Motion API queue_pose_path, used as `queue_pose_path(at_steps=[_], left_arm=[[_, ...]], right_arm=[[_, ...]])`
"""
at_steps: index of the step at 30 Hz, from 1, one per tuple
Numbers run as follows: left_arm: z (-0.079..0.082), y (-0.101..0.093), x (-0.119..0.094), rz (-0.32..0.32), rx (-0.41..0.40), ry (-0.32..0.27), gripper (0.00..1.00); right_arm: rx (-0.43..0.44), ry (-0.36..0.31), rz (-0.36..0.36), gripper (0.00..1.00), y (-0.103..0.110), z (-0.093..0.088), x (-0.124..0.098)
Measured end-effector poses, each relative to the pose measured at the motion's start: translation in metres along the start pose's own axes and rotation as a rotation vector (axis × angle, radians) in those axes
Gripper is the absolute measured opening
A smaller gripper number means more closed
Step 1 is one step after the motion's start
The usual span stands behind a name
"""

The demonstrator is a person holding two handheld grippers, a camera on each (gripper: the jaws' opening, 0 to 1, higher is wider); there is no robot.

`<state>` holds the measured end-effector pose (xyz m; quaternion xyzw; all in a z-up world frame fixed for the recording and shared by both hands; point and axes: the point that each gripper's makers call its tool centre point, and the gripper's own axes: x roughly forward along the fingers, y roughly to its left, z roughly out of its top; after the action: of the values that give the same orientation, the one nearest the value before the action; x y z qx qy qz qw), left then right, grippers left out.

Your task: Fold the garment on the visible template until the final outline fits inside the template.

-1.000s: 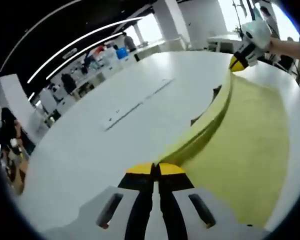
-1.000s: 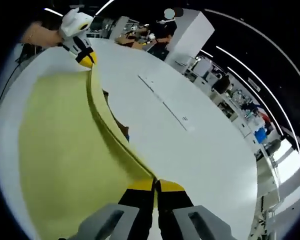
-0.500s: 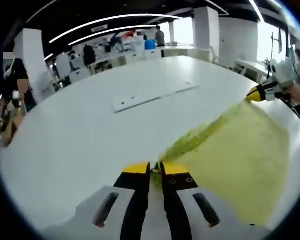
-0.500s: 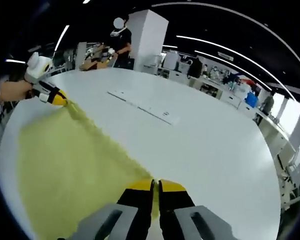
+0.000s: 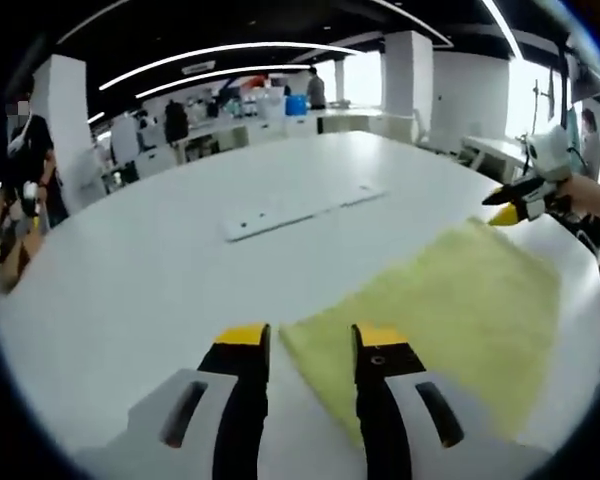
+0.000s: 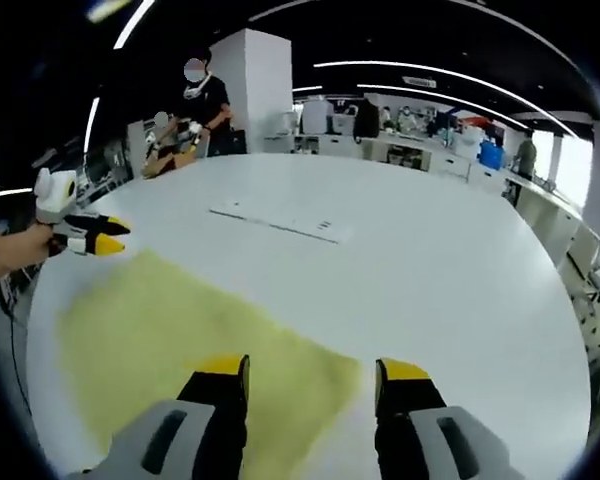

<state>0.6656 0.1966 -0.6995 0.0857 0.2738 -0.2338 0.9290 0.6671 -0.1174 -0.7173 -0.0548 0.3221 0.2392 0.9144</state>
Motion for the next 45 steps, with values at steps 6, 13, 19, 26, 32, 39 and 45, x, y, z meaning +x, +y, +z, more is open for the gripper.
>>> queue_pose_path(at_steps=[6,13,19,26,32,39,45], left_arm=[[-0.002,-0.015,-0.014,-0.063,0.003,-0.008,0.48],[-0.004,-0.030,-0.030,-0.131,-0.009,-0.015,0.64],[-0.013,-0.046,-0.051,-0.192,0.038,-0.001,0.72],[-0.033,-0.060,-0.068,-0.228,0.023,0.014,0.74],[-0.043,-0.072,-0.078,-0.247,-0.023,0.007,0.76],[-0.065,-0.084,-0.090,-0.268,-0.069,0.032,0.76],[-0.076,-0.082,-0.097,-0.266,-0.112,0.028,0.71]], right_arm=[[0.019,0.005,0.056,0.73,0.019,0.001,-0.015],[0.012,0.013,0.083,0.86,0.031,-0.004,-0.034],[0.029,0.011,0.111,0.90,0.037,-0.012,-0.052],[0.066,0.001,0.168,0.92,0.049,-0.026,-0.074],[0.068,0.013,0.189,0.92,0.057,-0.044,-0.089],[0.103,0.019,0.198,0.89,0.067,-0.068,-0.100],[0.108,-0.012,0.205,0.81,0.074,-0.080,-0.105]])
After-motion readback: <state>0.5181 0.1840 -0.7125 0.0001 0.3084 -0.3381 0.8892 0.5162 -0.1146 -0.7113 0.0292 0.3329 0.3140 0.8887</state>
